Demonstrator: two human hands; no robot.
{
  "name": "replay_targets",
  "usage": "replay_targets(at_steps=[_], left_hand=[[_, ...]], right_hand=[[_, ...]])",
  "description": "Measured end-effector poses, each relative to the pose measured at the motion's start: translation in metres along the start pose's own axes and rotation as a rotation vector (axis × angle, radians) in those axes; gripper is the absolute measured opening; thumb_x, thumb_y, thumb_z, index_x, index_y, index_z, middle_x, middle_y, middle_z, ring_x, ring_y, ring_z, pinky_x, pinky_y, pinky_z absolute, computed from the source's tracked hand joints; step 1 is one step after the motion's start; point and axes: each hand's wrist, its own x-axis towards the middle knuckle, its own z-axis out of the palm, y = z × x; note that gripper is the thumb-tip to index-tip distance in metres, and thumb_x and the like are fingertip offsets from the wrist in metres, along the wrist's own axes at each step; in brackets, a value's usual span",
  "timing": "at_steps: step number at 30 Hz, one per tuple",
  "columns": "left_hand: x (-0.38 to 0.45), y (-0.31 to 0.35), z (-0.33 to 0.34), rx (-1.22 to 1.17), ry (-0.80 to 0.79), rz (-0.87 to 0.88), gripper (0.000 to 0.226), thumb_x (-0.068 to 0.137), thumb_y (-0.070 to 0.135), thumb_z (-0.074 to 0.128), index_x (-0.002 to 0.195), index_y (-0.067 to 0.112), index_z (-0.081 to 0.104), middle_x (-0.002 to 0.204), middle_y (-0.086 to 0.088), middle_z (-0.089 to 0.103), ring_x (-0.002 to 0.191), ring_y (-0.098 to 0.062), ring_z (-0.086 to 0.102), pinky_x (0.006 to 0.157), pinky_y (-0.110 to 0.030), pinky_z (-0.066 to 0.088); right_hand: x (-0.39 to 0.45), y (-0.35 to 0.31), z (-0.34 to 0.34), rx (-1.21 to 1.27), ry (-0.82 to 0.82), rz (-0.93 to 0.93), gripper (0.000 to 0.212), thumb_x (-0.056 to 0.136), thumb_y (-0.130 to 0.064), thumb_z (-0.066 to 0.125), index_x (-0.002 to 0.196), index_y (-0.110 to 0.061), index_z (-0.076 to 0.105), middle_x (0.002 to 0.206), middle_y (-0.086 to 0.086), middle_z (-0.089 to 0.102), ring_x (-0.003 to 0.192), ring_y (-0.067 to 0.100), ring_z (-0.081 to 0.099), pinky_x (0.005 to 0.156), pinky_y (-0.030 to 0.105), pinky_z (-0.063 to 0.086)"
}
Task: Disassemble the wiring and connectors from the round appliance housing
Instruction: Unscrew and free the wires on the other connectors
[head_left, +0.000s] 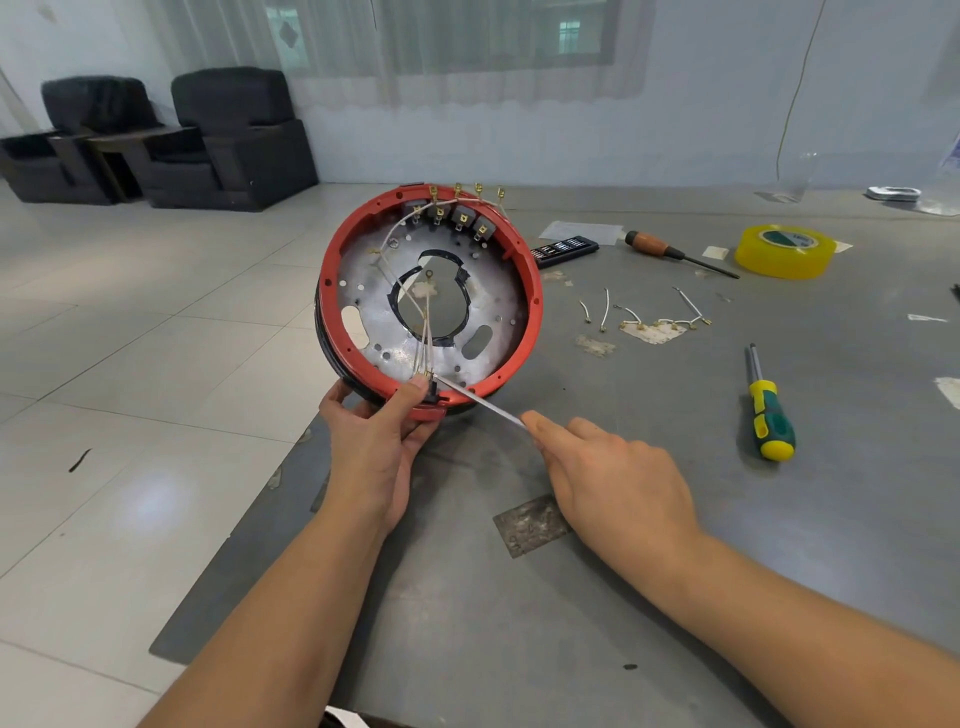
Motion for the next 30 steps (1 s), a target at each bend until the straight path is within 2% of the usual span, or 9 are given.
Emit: replay_targets(at_steps=[5,11,15,21,26,30], left_hand=[[-0.001,0.001,-0.001,-0.017,-0.009,-0.005,0.073,0.088,0.000,0.080,0.145,0.021,0.038,0.132,-0.020,0.068,0.090,-0.033,0.078,0.078,-0.041,0.065],[-0.003,0.002,-0.002,-0.018,-0.073,0.004,0.068,0.088,-0.005,0.077,0.142,0.022,0.046,0.128,-0.017,0.072,0.101,-0.037,0.076,0.091,-0.055,0.063],[-0.004,0.003,-0.002,0.011,-0.125,0.027,0.064,0.089,-0.006,0.074,0.144,0.019,0.052,0.115,-0.006,0.077,0.097,-0.032,0.077,0.091,-0.054,0.063],[-0.004,0.004,-0.004,0.061,-0.174,0.009,0.056,0.093,-0.003,0.071,0.145,0.012,0.057,0.123,-0.014,0.072,0.103,-0.037,0.074,0.097,-0.058,0.060],[-0.004,0.004,-0.005,0.082,-0.202,-0.012,0.052,0.094,-0.003,0.069,0.143,0.010,0.059,0.121,-0.012,0.072,0.105,-0.038,0.072,0.095,-0.055,0.061],[-0.005,0.005,-0.004,0.077,-0.203,-0.021,0.050,0.094,-0.003,0.068,0.142,0.007,0.059,0.116,-0.009,0.073,0.102,-0.036,0.074,0.085,-0.047,0.064]], right_hand=[[0.002,0.007,-0.002,0.017,-0.029,0.000,0.037,0.104,-0.036,0.043,0.139,-0.047,0.037,0.084,-0.005,0.056,0.062,0.034,0.062,0.049,0.034,0.040],[0.004,0.024,-0.012,0.002,-0.047,-0.038,0.036,0.105,-0.042,0.038,0.140,-0.048,0.033,0.089,-0.006,0.059,0.068,0.033,0.065,0.052,0.035,0.044],[0.006,0.028,-0.014,-0.015,-0.031,-0.060,0.034,0.104,-0.043,0.037,0.138,-0.050,0.034,0.090,-0.007,0.060,0.067,0.032,0.065,0.051,0.034,0.044],[0.009,0.033,-0.017,-0.018,0.000,-0.101,0.032,0.104,-0.044,0.042,0.134,-0.052,0.047,0.087,-0.008,0.060,0.066,0.031,0.064,0.049,0.031,0.043],[0.011,0.036,-0.021,-0.075,0.016,-0.118,0.033,0.103,-0.047,0.034,0.131,-0.051,0.051,0.085,-0.008,0.060,0.064,0.028,0.064,0.046,0.027,0.035],[0.011,0.037,-0.023,-0.087,0.023,-0.122,0.031,0.104,-0.047,0.035,0.131,-0.051,0.048,0.085,-0.007,0.059,0.065,0.028,0.064,0.046,0.027,0.032]])
